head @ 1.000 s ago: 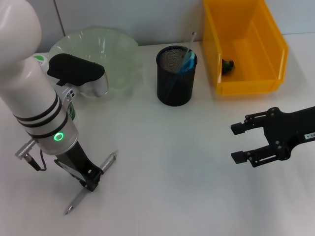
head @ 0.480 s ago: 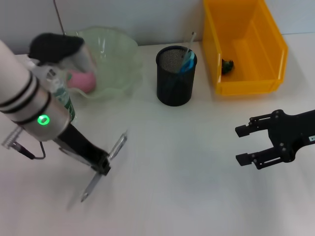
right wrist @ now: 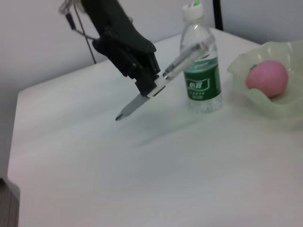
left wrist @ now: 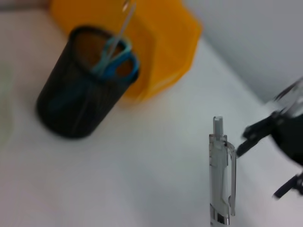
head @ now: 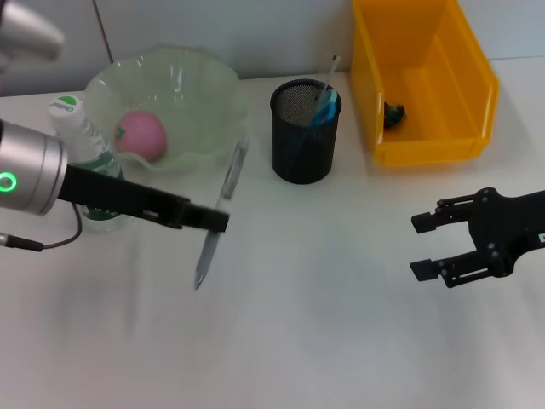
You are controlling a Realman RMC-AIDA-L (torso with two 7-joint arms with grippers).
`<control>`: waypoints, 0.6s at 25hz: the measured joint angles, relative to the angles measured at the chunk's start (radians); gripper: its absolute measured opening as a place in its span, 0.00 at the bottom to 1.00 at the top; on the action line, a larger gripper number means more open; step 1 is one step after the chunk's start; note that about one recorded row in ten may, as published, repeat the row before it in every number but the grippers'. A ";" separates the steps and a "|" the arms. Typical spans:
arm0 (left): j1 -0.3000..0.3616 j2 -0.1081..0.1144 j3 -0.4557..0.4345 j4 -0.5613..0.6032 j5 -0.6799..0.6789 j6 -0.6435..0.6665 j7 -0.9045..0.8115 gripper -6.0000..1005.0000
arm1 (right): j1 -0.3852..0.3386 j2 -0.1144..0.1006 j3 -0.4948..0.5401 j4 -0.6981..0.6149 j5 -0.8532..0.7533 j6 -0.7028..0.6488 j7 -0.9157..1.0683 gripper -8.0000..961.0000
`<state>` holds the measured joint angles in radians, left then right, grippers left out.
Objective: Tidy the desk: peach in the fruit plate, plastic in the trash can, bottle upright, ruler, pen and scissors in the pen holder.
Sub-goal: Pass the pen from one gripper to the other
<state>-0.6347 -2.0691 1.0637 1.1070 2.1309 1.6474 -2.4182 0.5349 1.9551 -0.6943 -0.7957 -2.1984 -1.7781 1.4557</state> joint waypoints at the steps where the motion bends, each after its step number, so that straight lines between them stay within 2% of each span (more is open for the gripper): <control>1: 0.013 0.000 0.000 -0.006 -0.032 -0.013 0.030 0.15 | 0.000 0.000 0.006 0.001 0.001 0.000 0.004 0.74; 3: 0.054 0.000 -0.006 -0.048 -0.151 -0.051 0.140 0.15 | 0.001 0.001 0.017 0.001 0.002 0.000 0.019 0.73; 4: 0.054 0.000 -0.006 -0.048 -0.151 -0.051 0.140 0.15 | 0.003 0.001 0.023 0.002 0.002 0.000 0.027 0.73; 7: 0.079 0.001 -0.022 -0.100 -0.269 -0.076 0.265 0.15 | 0.007 0.002 0.039 0.005 0.008 0.002 0.040 0.73; 8: 0.092 0.002 -0.042 -0.164 -0.374 -0.100 0.413 0.15 | 0.008 0.003 0.046 0.006 0.018 0.004 0.048 0.73; 10: 0.094 0.002 -0.050 -0.192 -0.408 -0.106 0.469 0.16 | 0.008 0.003 0.048 0.006 0.025 0.004 0.053 0.73; 12: 0.096 0.002 -0.075 -0.269 -0.492 -0.115 0.601 0.16 | 0.005 0.004 0.053 0.006 0.049 -0.001 0.060 0.73; 13: 0.096 0.002 -0.094 -0.354 -0.568 -0.116 0.731 0.16 | 0.002 0.004 0.054 0.006 0.058 -0.004 0.062 0.73; 15: 0.096 0.001 -0.099 -0.390 -0.597 -0.116 0.784 0.16 | -0.004 0.004 0.056 0.008 0.080 -0.012 0.070 0.73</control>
<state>-0.5384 -2.0676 0.9646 0.7166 1.5334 1.5313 -1.6338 0.5306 1.9590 -0.6381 -0.7882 -2.1183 -1.7900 1.5255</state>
